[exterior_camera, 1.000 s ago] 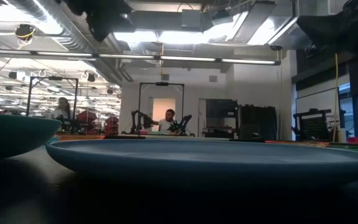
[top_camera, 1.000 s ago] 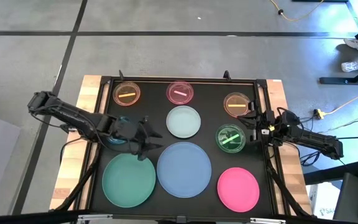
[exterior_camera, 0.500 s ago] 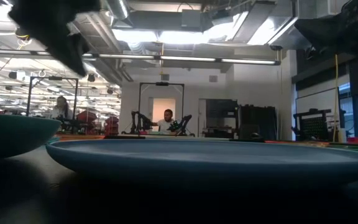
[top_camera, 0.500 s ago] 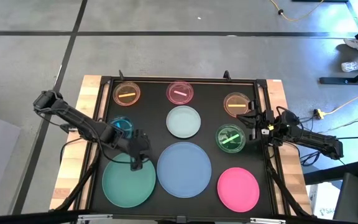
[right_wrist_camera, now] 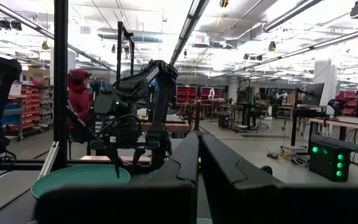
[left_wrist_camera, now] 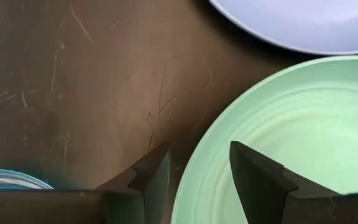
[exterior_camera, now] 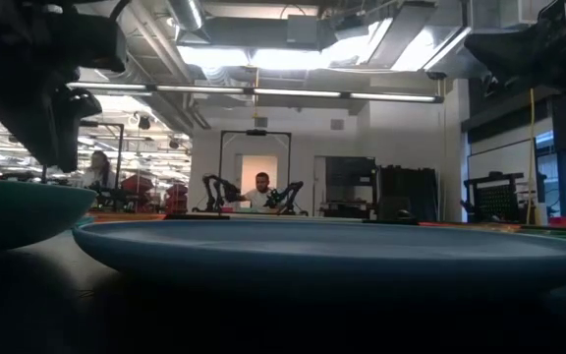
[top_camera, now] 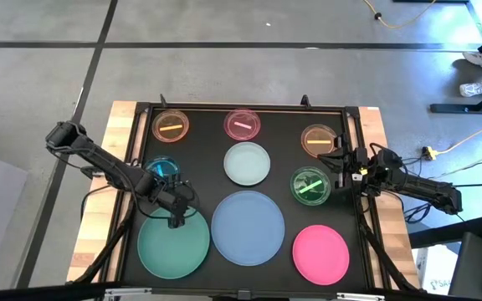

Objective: Stack plastic plates
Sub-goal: Stack the green plate on top of the blue plate

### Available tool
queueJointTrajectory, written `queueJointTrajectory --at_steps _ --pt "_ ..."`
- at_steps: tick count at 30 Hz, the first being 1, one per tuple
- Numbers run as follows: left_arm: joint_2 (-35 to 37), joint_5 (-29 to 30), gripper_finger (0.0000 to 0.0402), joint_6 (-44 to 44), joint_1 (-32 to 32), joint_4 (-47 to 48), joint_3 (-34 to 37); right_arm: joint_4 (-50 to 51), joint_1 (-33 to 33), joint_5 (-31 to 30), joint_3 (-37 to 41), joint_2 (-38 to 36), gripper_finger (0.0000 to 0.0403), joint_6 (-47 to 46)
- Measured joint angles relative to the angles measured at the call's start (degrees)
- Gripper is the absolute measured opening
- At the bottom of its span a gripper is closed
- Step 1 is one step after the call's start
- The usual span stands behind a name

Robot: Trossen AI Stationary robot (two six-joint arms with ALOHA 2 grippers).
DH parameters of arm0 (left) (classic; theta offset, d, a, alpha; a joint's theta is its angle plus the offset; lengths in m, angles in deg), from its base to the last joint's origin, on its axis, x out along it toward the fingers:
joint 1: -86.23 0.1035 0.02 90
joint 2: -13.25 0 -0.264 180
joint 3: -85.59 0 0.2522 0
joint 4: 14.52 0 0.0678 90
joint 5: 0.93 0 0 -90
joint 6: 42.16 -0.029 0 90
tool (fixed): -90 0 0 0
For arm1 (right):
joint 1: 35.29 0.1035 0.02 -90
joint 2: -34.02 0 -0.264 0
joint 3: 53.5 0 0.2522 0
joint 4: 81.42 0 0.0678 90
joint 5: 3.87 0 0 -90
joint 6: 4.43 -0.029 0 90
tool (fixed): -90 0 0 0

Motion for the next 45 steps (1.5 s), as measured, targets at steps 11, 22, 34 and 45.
queueJointTrajectory --at_steps 11,22,34,45 --pt "0.0 -2.5 0.016 2.6 0.0 -4.4 5.1 0.0 0.0 0.0 0.0 0.0 0.0014 0.1" --pt "0.0 -3.8 0.0133 3.0 0.1 -10.0 7.9 0.0 0.0 0.0 0.0 0.0 0.0014 0.2" --pt "0.0 -4.5 0.0007 0.6 0.1 -10.0 7.9 0.0 0.0 0.0 0.0 0.0 0.0014 0.2" --pt "3.4 -7.4 0.0005 2.0 1.3 -9.5 8.0 0.4 0.0 -2.8 0.0 0.0 0.0014 0.2"
